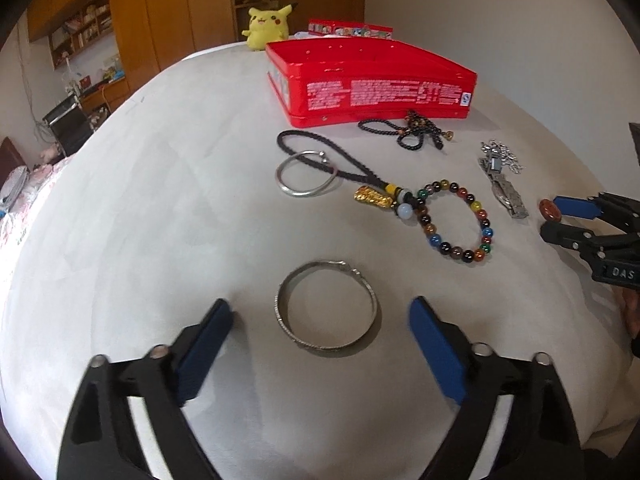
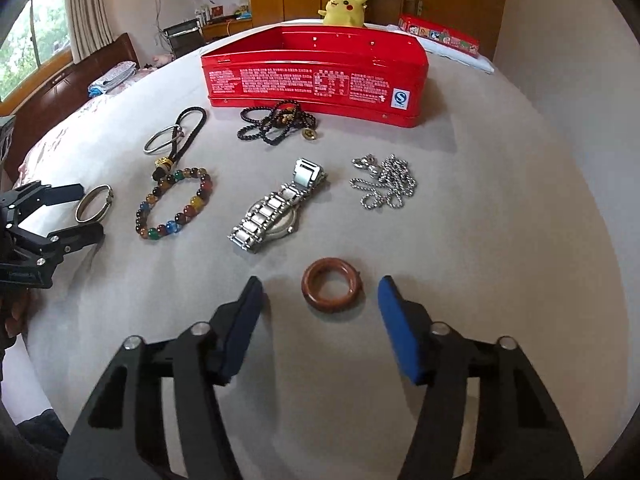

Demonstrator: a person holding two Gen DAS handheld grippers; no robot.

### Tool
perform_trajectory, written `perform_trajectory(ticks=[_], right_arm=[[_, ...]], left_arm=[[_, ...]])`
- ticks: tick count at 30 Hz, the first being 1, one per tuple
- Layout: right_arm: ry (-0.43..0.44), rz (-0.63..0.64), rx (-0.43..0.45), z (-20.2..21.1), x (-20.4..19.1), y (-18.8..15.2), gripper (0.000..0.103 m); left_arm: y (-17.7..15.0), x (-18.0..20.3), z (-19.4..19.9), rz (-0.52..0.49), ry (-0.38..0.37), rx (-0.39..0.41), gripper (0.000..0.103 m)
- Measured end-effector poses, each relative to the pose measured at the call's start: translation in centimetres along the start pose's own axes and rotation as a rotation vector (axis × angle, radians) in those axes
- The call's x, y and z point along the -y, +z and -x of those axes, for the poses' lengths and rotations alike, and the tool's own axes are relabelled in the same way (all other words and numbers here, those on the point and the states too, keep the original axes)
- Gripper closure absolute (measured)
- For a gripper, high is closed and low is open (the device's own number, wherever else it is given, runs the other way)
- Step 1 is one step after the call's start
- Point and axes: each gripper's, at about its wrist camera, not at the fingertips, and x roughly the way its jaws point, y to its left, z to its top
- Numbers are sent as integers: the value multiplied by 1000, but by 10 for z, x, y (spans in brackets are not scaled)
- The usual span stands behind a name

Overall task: Organize jewelry
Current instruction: 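Grasp the silver bangle with the left tool while the right tool grasps the brown wooden ring, then carry the bangle and ring into the red tray while both tools open to release them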

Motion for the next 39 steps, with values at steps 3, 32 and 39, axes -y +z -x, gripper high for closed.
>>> perform_trajectory(ticks=[3, 32, 39], right_arm=[[8, 7, 0, 0, 0, 2, 61], [25, 26, 34, 25, -10, 3, 74], [27, 32, 48, 32, -11, 7, 74]], left_arm=[[1, 1, 2, -3, -14, 9, 39], [7, 5, 30, 26, -53, 57, 54], [13, 7, 43, 18, -45, 85, 54]])
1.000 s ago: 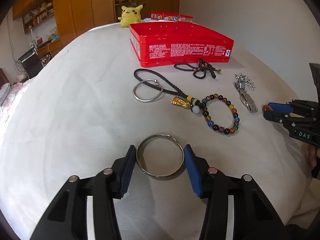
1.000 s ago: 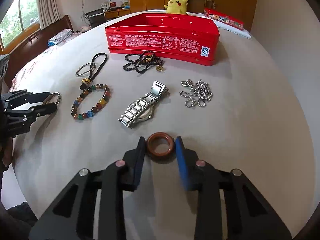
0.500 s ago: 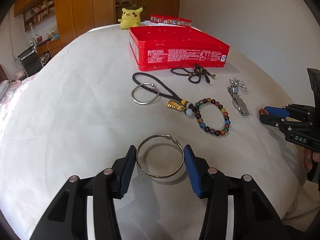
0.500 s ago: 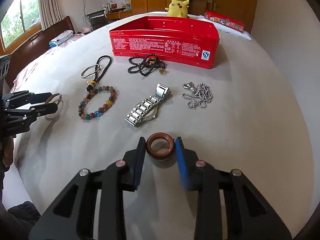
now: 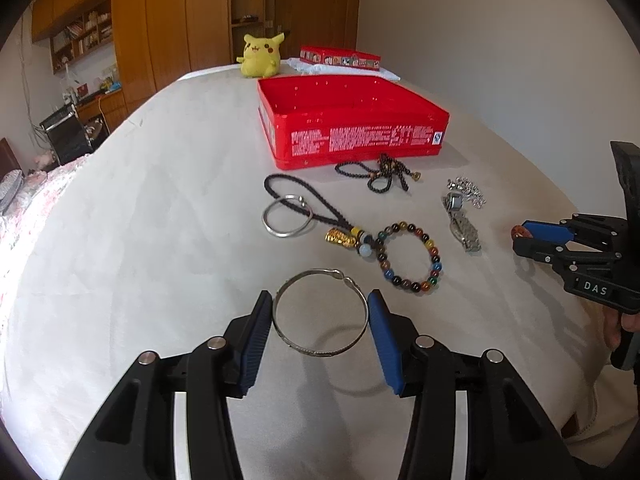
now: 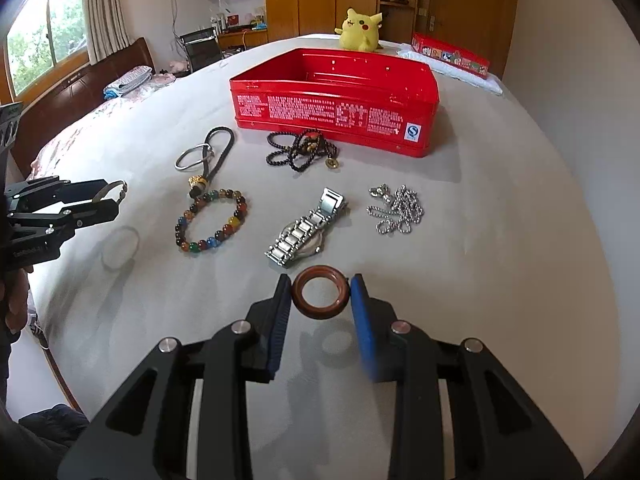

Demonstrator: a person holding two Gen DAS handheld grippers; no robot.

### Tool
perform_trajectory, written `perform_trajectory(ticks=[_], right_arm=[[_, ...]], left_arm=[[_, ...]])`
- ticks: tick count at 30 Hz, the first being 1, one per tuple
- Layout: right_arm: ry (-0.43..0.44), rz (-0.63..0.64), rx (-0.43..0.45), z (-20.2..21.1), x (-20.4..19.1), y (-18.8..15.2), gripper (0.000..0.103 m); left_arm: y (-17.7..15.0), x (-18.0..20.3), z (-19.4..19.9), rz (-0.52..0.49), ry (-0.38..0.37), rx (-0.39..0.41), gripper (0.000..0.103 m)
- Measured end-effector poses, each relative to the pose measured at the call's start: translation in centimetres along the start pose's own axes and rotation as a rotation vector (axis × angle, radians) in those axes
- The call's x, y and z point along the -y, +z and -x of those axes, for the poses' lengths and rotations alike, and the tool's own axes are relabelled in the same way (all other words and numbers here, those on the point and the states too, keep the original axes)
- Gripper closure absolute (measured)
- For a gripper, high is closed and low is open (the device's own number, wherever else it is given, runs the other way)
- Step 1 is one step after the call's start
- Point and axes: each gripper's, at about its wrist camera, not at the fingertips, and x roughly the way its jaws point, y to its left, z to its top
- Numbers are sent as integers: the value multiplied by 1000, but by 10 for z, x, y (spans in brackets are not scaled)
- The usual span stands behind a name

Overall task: Organize jewelry
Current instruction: 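Carry the bangle and ring into the red tray while both tools open to release them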

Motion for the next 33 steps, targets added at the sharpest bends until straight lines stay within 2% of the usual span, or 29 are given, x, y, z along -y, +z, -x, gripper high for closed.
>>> perform_trajectory(ticks=[10, 19, 28, 33], right_arm=[[11, 11, 25, 8, 2, 17, 74], [0, 60, 71, 18, 0, 48, 74], [25, 61, 87, 12, 24, 113, 74], [63, 15, 64, -10, 50, 164, 74]], left_arm=[[18, 7, 13, -30, 7, 40, 54], [43, 13, 16, -77, -8, 53, 54], [106, 16, 9, -142, -57, 83, 54], [158, 15, -29, -165, -71, 66, 54]])
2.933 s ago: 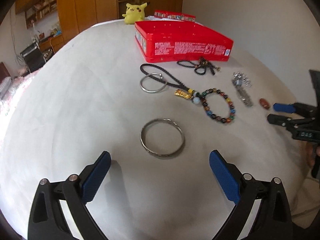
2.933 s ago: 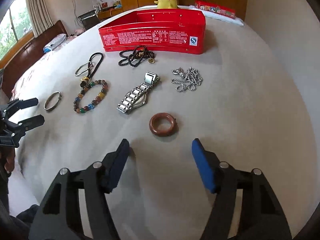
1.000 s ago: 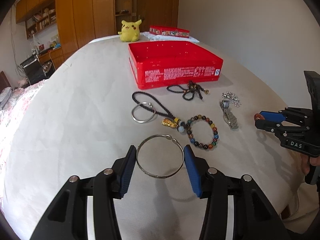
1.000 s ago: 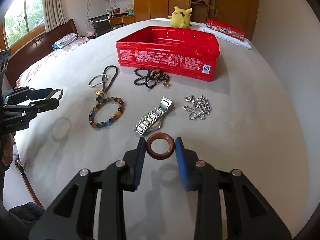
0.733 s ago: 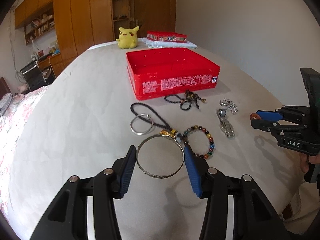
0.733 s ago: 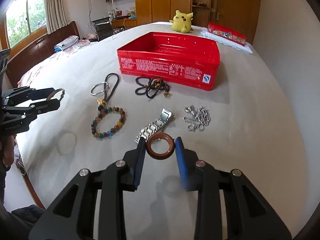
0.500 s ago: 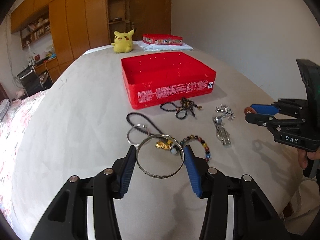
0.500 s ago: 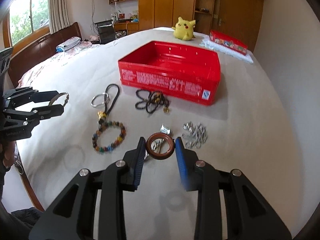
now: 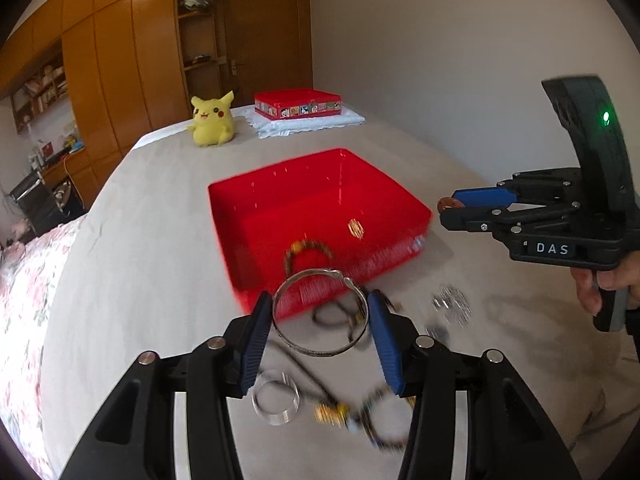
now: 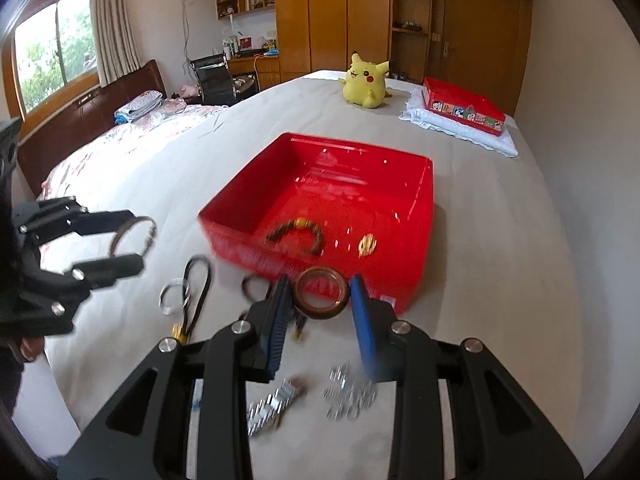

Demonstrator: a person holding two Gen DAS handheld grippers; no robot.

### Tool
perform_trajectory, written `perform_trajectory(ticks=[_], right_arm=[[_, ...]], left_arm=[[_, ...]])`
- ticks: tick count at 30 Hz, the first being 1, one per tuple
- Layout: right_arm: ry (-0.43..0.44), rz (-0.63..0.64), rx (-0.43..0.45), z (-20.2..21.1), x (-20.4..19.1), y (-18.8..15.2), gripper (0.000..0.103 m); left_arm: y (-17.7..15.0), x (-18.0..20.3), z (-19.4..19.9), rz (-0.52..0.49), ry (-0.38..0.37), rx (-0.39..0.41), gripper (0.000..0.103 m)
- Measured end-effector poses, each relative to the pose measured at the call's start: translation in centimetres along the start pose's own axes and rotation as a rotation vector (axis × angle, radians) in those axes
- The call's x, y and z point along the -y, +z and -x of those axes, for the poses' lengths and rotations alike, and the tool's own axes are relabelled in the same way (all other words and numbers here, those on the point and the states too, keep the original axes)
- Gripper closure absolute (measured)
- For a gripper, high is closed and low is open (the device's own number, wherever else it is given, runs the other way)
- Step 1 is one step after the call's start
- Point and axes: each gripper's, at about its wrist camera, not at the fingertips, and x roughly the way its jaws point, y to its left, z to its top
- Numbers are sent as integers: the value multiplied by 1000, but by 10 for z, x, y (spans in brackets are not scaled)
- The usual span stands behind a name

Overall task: Organize jewelry
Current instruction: 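Carry the bangle and ring into the red tray while both tools open to release them, then withdraw both open tools from the tray toward the remaining jewelry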

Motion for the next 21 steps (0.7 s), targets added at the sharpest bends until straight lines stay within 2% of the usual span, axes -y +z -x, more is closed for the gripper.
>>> perform_trajectory(ticks=[4, 7, 10, 14, 18, 21], right_arm=[[1, -26, -52, -38, 18, 38, 74], [-11, -43, -107, -74, 29, 53, 74], [-27, -59, -164, -110, 38, 57, 74], [-58, -61, -224, -144, 47, 55, 74], [-72, -49, -258, -158, 48, 56, 73], [-78, -36, -268, -161, 46, 58, 69]], left_arm=[[33, -15, -44, 39, -26, -37, 54], [48, -25, -82, 59, -30, -81, 54], [53, -32, -124, 69, -31, -155, 54], [50, -38, -160, 88, -33, -228, 54], [47, -42, -174, 113, -24, -262, 52], [49, -44, -175, 111, -14, -257, 44]])
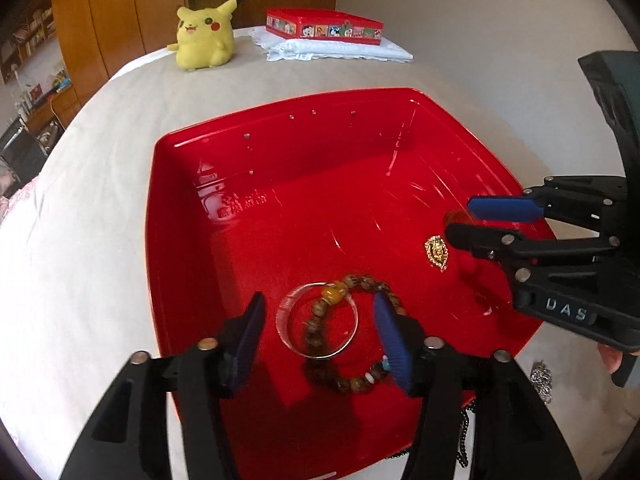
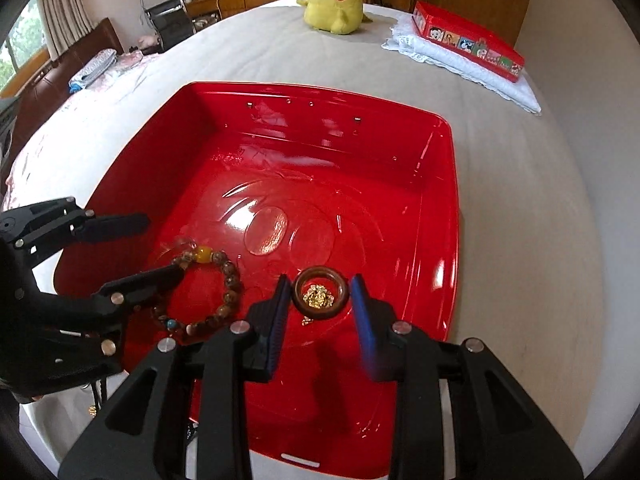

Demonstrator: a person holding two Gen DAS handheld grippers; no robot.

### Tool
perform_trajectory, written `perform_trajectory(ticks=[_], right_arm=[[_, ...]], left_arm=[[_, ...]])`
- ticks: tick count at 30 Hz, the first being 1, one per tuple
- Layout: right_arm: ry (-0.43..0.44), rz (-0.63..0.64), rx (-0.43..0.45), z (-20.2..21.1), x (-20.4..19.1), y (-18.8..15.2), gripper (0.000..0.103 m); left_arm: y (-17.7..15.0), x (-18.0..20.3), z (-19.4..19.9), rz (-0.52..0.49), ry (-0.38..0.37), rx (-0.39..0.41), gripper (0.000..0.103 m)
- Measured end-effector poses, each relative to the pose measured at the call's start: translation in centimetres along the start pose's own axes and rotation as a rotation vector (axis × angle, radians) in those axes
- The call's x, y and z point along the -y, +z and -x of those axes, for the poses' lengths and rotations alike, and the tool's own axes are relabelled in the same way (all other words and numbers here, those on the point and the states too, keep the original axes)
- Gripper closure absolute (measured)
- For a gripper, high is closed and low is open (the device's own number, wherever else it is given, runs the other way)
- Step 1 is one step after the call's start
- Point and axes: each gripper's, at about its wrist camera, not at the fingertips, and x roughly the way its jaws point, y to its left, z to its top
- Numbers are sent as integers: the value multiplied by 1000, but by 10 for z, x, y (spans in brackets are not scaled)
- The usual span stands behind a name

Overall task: Organize jewelry
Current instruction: 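Withdraw both open tools from the tray toward the remaining jewelry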

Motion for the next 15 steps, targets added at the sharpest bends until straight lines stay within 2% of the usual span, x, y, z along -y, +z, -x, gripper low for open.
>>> perform_trajectory(ticks=[4, 7, 11, 15], right_arm=[[-1, 0, -11, -4, 0, 0, 65], [8, -9, 11, 5, -1, -4, 65], [23, -9, 98, 44, -2, -15, 63], [34, -3, 200, 98, -3, -44, 55]], left_arm=[[0, -3, 2, 8, 5, 2, 42], [-3, -1, 19, 3, 6, 40, 40], [-22, 8, 70, -55, 35, 153, 31], [-58, 22, 115, -118, 24, 219, 26]])
